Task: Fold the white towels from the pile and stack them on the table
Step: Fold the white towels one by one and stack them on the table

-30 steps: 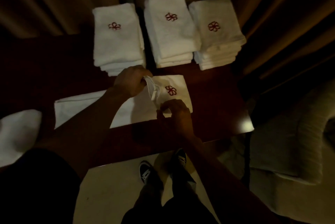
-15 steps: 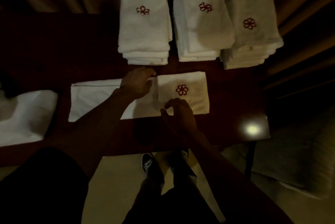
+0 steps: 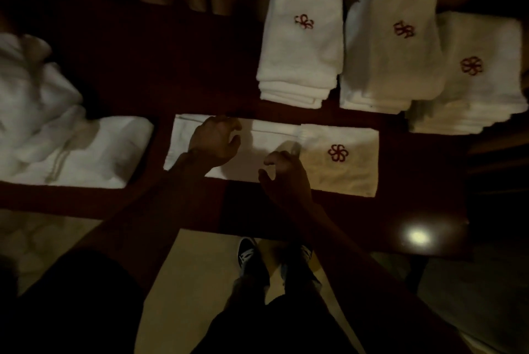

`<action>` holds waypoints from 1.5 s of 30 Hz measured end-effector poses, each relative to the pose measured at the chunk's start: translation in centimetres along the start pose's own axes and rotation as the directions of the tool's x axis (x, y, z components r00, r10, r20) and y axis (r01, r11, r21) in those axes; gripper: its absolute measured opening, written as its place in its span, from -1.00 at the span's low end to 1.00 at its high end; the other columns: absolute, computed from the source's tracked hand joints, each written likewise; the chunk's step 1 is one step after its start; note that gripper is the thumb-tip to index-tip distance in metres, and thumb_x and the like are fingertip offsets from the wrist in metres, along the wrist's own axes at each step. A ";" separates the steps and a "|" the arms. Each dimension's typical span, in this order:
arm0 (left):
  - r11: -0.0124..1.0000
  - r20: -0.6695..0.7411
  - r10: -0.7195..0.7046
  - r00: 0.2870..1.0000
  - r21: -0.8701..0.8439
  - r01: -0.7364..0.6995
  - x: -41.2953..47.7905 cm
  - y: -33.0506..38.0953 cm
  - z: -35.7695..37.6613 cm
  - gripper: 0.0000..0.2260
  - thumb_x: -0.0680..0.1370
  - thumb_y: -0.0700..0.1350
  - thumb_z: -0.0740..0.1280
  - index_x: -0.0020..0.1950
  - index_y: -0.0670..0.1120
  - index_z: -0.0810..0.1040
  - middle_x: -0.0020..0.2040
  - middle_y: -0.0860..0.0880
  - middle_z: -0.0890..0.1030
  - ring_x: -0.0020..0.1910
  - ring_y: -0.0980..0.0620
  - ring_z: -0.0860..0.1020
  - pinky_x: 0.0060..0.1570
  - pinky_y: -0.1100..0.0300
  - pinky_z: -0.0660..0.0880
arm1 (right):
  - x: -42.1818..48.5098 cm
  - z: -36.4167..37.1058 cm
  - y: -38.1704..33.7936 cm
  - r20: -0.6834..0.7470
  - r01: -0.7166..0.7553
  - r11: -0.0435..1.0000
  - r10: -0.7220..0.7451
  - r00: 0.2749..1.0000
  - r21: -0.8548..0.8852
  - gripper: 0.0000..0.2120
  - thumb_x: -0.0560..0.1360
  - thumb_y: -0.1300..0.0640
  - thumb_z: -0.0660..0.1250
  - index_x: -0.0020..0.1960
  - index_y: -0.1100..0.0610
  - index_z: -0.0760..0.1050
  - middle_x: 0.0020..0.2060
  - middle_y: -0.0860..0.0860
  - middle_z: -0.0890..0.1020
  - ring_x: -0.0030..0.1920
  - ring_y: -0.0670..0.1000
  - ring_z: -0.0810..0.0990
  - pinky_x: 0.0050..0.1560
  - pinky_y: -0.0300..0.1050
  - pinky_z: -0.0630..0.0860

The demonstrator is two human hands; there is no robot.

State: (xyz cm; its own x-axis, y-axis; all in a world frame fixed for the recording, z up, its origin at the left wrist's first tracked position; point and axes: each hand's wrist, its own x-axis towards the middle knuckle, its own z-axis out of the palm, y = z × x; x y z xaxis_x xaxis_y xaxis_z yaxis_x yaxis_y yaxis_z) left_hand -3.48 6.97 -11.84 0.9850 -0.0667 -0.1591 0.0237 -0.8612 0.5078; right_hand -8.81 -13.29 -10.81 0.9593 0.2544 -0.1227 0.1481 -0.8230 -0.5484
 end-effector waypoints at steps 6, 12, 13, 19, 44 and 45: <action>0.962 -0.071 -0.251 0.965 0.094 0.257 -3.7 -4.0 -1.2 -0.63 0.51 0.03 0.37 0.27 -0.08 0.54 0.27 -0.16 0.51 0.25 -0.22 0.47 0.14 -0.13 0.50 | 2.6 1.1 -3.3 0.139 0.018 0.996 -0.006 0.990 -0.083 -0.71 0.53 -0.02 0.32 0.19 0.10 0.52 0.09 0.04 0.57 0.21 0.10 0.48 0.17 0.06 0.24; 0.834 -0.020 -0.536 0.844 0.145 0.533 -6.1 -6.6 -0.8 -0.39 0.57 0.14 0.25 0.51 -0.15 0.20 0.43 -0.26 0.29 0.39 -0.34 0.32 0.32 -0.25 0.34 | 3.4 4.0 -6.3 0.252 0.128 0.988 -0.104 0.962 -0.082 -0.70 0.52 0.04 0.35 0.21 0.12 0.52 0.11 0.08 0.58 0.19 0.14 0.48 0.07 0.06 0.54; 0.832 -0.031 -0.538 0.842 0.138 0.537 -6.2 -6.6 -0.9 -0.39 0.57 0.14 0.25 0.51 -0.15 0.20 0.44 -0.26 0.29 0.40 -0.35 0.30 0.33 -0.26 0.33 | 3.3 4.3 -6.5 0.250 0.124 0.989 -0.100 0.963 -0.082 -0.70 0.53 0.04 0.35 0.21 0.12 0.52 0.12 0.09 0.58 0.19 0.14 0.48 0.07 0.07 0.54; 0.905 -0.105 -0.362 0.926 0.198 0.376 -4.7 -3.7 -1.0 -0.44 0.54 0.10 0.31 0.47 -0.12 0.33 0.39 -0.20 0.36 0.35 -0.27 0.33 0.21 -0.19 0.40 | 3.5 3.1 -5.2 0.201 0.055 0.994 -0.036 0.979 -0.090 -0.68 0.51 0.02 0.36 0.22 0.11 0.52 0.13 0.08 0.56 0.20 0.13 0.47 0.07 0.00 0.49; 0.937 0.096 -0.241 0.966 -0.235 0.258 4.8 13.0 9.4 -0.57 0.53 0.13 0.42 0.24 -0.14 0.53 0.11 -0.12 0.63 0.12 -0.11 0.57 0.05 0.09 0.48 | -2.1 -3.8 10.0 0.088 -0.054 0.977 0.073 0.993 -0.206 -0.58 0.45 -0.04 0.46 0.23 0.13 0.51 0.25 0.10 0.51 0.31 0.21 0.39 0.10 0.18 0.54; 0.934 0.113 -0.252 0.961 -0.233 0.272 5.1 13.1 9.4 -0.57 0.52 0.10 0.45 0.25 -0.14 0.53 0.14 -0.11 0.62 0.14 -0.11 0.57 0.03 0.12 0.46 | -2.1 -3.6 10.1 0.099 -0.067 0.974 0.090 0.991 -0.217 -0.60 0.47 -0.02 0.44 0.24 0.12 0.51 0.26 0.09 0.49 0.33 0.20 0.37 0.14 0.17 0.53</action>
State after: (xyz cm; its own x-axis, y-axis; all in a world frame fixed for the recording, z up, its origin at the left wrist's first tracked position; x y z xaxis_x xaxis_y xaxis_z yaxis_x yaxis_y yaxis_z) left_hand 0.23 -9.40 -14.00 0.9215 0.0959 -0.3765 0.3299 -0.7049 0.6280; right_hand -8.43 -23.90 -13.13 0.9401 0.2285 -0.2530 0.1325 -0.9287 -0.3463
